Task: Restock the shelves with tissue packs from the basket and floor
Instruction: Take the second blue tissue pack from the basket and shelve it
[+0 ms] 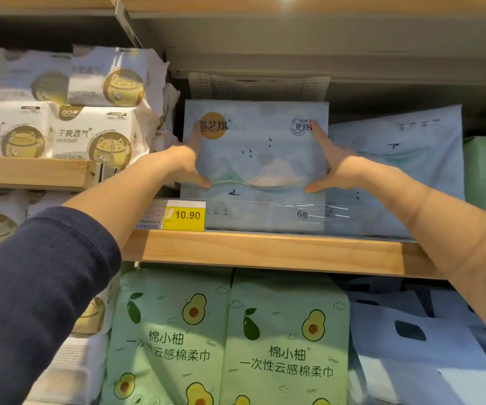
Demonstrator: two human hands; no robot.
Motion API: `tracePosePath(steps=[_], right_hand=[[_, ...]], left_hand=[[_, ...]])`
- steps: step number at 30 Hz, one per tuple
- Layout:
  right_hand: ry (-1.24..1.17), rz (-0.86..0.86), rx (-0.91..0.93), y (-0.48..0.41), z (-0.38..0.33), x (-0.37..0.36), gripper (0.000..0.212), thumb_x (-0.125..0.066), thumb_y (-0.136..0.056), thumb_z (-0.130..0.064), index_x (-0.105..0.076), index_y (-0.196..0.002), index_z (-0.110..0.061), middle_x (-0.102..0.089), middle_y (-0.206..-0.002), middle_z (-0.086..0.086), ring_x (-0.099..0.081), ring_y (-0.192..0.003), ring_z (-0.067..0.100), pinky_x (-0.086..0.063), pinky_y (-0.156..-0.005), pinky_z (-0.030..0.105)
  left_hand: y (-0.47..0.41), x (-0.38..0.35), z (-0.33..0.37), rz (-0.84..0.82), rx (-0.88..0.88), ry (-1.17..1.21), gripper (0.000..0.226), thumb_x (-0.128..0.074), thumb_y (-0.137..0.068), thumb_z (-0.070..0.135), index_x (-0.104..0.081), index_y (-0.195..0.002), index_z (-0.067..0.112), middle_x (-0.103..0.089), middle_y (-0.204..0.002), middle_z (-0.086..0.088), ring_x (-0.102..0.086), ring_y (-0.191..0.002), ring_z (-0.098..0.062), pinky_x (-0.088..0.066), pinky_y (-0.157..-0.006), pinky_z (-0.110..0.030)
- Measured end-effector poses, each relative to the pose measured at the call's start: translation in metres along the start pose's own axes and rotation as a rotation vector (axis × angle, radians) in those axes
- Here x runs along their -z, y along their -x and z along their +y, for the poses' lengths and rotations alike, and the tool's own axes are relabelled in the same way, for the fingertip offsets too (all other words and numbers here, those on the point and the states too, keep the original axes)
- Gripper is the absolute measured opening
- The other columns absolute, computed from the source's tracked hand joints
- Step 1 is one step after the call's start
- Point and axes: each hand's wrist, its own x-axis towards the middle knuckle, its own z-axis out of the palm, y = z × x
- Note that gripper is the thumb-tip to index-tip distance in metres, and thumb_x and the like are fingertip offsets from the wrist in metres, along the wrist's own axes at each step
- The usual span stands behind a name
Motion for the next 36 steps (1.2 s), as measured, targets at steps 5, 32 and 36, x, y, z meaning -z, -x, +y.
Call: tracePosePath(steps=[5, 32, 36], right_hand=[[0.025, -0.014, -0.007, 0.008, 0.000, 0.007, 0.122, -0.082, -0.067, -0.025, 0.009, -0.147, -0.035, -0.034, -0.147, 0.019, -0.052, -0.117, 0.039, -0.042, -0.101, 0.042], [-0.099, -0.022, -0.012, 0.229, -0.010, 0.082, 0.064, -0.055, -0.090, -0.037, -0.032, -0.144, -0.012, -0.038, -0.147, 0.013, -0.038, -0.134, 0.029, -0.030, -0.107, 0.038], [-0.167, -0.087, 0.016, 0.289, -0.019, 0.078, 0.062, -0.054, -0.090, -0.041, -0.033, -0.143, -0.017, -0.039, -0.147, 0.010, -0.038, -0.133, 0.028, -0.031, -0.106, 0.038]], left_hand=[[0.007, 0.001, -0.005, 0.003, -0.030, 0.028, 0.086, -0.072, -0.078, 0.037, -0.027, -0.142, 0.001, -0.049, -0.133, -0.022, -0.048, -0.118, -0.037, -0.043, -0.092, -0.040], [0.256, 0.049, 0.039, 0.148, -0.052, 0.163, 0.061, -0.050, -0.094, 0.030, -0.025, -0.146, 0.008, -0.031, -0.151, -0.016, -0.033, -0.137, -0.032, -0.028, -0.111, -0.043], [0.320, 0.053, 0.044, 0.115, 0.020, 0.135, 0.058, -0.052, -0.094, 0.027, -0.031, -0.143, 0.006, -0.039, -0.146, -0.019, -0.038, -0.133, -0.035, -0.031, -0.106, -0.043]])
